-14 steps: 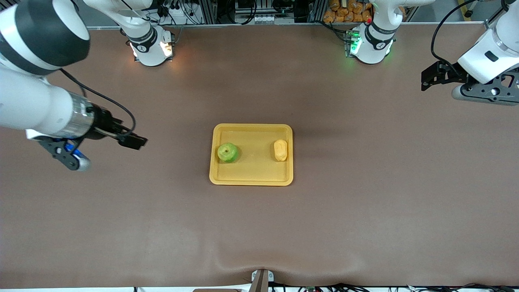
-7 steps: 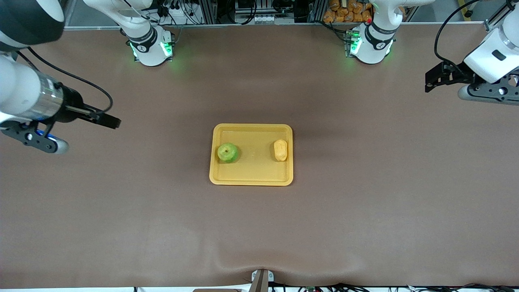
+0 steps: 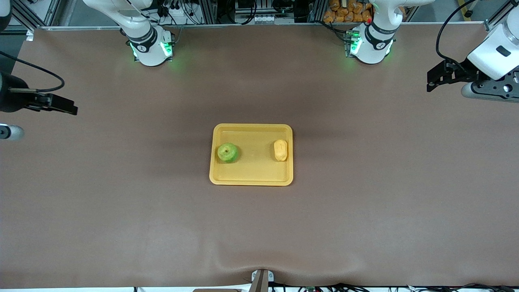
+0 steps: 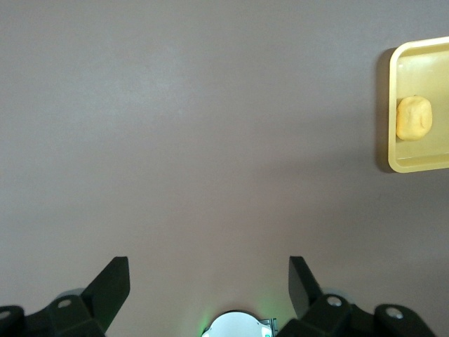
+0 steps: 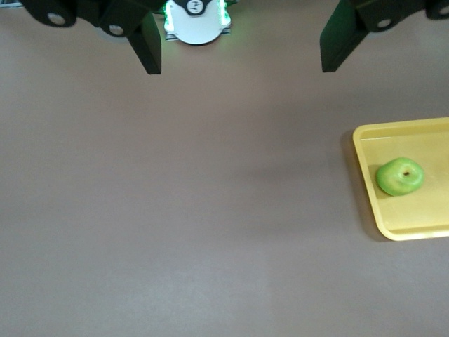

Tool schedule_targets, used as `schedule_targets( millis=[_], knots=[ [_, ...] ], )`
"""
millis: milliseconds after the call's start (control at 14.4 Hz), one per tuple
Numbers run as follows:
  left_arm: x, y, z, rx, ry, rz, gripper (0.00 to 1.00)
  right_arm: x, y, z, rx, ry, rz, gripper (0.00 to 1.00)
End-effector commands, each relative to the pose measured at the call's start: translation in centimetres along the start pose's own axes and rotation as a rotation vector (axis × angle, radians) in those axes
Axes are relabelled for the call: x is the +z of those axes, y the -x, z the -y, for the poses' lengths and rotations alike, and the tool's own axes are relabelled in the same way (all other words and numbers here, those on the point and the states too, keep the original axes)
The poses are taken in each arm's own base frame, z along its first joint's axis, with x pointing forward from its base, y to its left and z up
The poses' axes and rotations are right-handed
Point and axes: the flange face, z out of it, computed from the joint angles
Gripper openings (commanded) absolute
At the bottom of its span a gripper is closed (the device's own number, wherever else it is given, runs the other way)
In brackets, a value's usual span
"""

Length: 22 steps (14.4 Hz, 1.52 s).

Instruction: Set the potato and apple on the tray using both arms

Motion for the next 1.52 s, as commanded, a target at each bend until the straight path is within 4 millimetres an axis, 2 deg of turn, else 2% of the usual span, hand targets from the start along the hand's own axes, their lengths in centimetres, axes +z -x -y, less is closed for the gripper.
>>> schedule_targets(
  millis=[0, 277, 415, 485, 554, 762, 969, 1454],
  knots=[
    [-0.3, 0.3, 0.1, -0.02, 0.012, -0.003, 1.0, 0.2, 1.5, -1.3, -0.05, 0.0, -0.009, 1.0],
    [0.3, 0.1, 0.1, -0.018, 0.015, 0.012, 1.0, 1.5, 3.1, -4.1, -0.094, -0.021, -0.054, 1.0],
    [0.4, -0.5, -0.4, -0.005, 0.023, 0.013, 1.0, 2.1, 4.4, -4.3, -0.099, -0.027, -0.08, 1.0],
    [-0.3, -0.7, -0.4, -0.004, 0.036, -0.003, 1.0, 2.5, 5.0, -4.4, -0.099, -0.031, -0.098, 1.0],
    [0.0, -1.6, -0.1, -0.012, 0.051, -0.002, 1.0, 2.9, 5.6, -4.6, -0.1, -0.034, -0.11, 1.0],
    [0.1, -2.1, 0.1, -0.011, 0.052, -0.002, 1.0, 2.1, 5.5, -4.3, -0.106, -0.025, -0.139, 1.0],
    [0.1, -2.0, 0.2, -0.012, 0.051, 0.001, 1.0, 1.7, 5.4, -5.4, -0.088, -0.02, -0.148, 1.0],
    [0.3, -1.7, -0.1, -0.006, 0.049, 0.02, 1.0, 1.7, 5.4, -5.0, -0.094, -0.025, -0.153, 1.0]
  ],
)
